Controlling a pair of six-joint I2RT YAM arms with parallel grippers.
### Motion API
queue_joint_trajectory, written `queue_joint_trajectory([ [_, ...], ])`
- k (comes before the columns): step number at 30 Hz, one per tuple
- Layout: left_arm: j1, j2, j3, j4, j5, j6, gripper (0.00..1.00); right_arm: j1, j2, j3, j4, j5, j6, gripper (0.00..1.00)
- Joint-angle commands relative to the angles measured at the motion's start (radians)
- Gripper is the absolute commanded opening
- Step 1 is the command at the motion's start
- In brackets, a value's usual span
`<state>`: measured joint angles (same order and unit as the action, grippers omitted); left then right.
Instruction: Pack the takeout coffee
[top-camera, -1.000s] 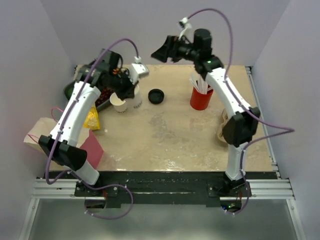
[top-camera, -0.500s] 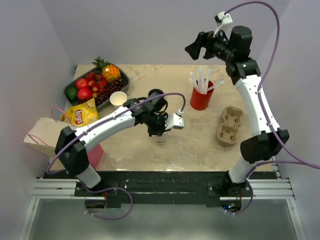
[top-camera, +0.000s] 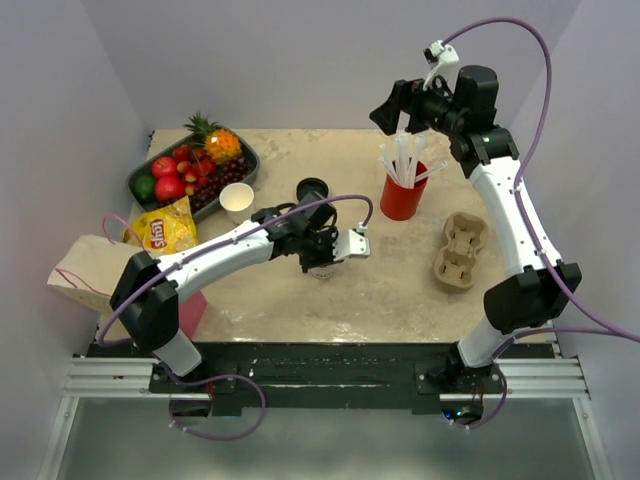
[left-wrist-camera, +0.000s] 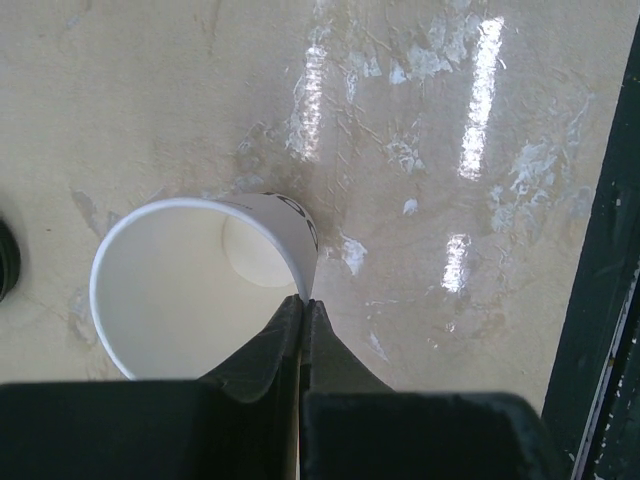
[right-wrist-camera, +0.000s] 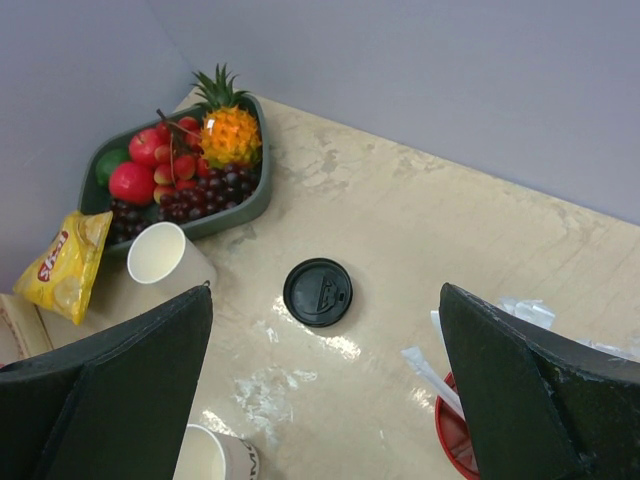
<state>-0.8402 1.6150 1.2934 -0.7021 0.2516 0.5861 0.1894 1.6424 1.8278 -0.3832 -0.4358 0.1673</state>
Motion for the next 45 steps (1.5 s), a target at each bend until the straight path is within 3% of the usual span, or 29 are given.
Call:
queue_joint_trajectory([
  [1,-0.005,0.005,-0.002,0.069,-0.017,-0.019,0.0,-0.002,-0.029,-0.007,0.029,0.006,0.003,0.99],
  [11,-0.005,0.014,0.003,0.04,-0.008,0.006,0.28,-0.002,0.008,0.03,0.021,-0.014,0.005,0.99],
  [19,-0.002,-0.076,0.223,-0.03,0.086,-0.029,0.44,-0.002,0.02,0.065,-0.008,0.018,0.001,0.99],
  [21,0.0,-0.092,0.28,-0.034,0.087,-0.038,0.46,-0.002,0.019,0.057,-0.014,0.051,0.003,0.99],
  [24,0.016,-0.089,0.319,-0.043,0.04,-0.049,0.56,-0.005,0.03,0.05,-0.025,0.088,-0.006,0.99],
  [27,0.082,-0.067,0.352,-0.056,-0.038,-0.058,0.85,-0.008,0.06,0.079,-0.037,0.094,-0.006,0.99],
  [28,0.14,-0.06,0.368,-0.057,-0.054,-0.069,0.99,-0.01,0.069,0.09,-0.039,0.094,-0.003,0.99],
  [34,0.369,0.048,0.515,-0.094,0.007,0.009,0.94,-0.011,0.097,0.163,-0.088,0.051,-0.037,0.99],
  [38,0.446,0.127,0.521,-0.07,0.083,0.115,0.92,-0.015,0.071,0.191,-0.186,0.014,-0.138,0.99],
  [42,0.527,0.259,0.608,-0.132,0.286,0.191,0.91,-0.013,0.066,0.252,-0.353,0.006,-0.261,0.99],
  [45,0.544,0.363,0.729,-0.223,0.35,0.253,0.79,-0.013,-0.018,0.151,-0.314,0.032,-0.278,0.99],
])
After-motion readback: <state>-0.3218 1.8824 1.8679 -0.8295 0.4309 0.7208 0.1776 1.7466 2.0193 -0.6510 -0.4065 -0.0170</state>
